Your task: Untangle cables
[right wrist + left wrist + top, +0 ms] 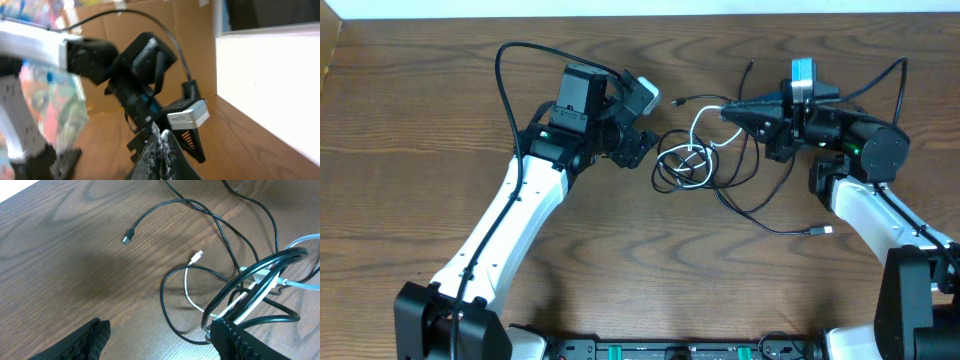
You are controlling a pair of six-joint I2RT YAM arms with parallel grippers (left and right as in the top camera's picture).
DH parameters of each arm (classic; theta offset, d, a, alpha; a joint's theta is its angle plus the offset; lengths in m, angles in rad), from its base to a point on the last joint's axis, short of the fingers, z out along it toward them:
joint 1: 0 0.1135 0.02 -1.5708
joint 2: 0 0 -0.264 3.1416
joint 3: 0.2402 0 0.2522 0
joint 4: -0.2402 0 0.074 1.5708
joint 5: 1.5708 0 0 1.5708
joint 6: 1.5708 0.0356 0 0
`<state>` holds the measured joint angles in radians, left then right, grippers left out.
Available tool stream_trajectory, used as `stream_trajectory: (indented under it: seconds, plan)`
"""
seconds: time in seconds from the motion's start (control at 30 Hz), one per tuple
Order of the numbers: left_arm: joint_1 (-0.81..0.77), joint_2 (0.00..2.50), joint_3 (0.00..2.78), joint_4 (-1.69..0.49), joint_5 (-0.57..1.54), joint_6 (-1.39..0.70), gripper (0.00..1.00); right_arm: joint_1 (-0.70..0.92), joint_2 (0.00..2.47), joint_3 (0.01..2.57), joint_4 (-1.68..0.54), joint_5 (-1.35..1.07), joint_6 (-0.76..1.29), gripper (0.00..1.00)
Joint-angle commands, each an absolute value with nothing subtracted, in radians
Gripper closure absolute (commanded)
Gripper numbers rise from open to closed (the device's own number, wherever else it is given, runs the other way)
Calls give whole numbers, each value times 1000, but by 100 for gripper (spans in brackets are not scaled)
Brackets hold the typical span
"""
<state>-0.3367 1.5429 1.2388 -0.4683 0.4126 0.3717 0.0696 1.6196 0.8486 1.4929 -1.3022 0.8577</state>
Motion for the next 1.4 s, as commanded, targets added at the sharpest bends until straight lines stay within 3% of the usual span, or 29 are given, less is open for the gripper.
stream_trajectory:
  seconds: [0.0, 0.13, 0.37, 0.63, 1.23, 1.37]
  plan:
    - [-333, 1544, 1251, -471, 418, 410, 30, 62, 1617, 856, 1471, -1181, 950, 99]
    - [-333, 1544, 1251, -474, 548, 577, 30, 65, 1617, 879, 1413, -1083, 1092, 99]
    - [-333, 1555, 1251, -474, 588, 688, 30, 65, 1617, 918, 1076, -965, 1417, 99]
    - [-333, 1589, 1251, -479, 587, 688, 30, 116, 1617, 918, 833, -983, 1435, 99]
    - [-333, 1634, 1251, -468, 587, 688, 30, 165, 1617, 918, 885, -1273, 1477, 99]
    - [-333, 1681, 1251, -430, 583, 776, 30, 163, 1617, 918, 963, -1313, 1492, 99]
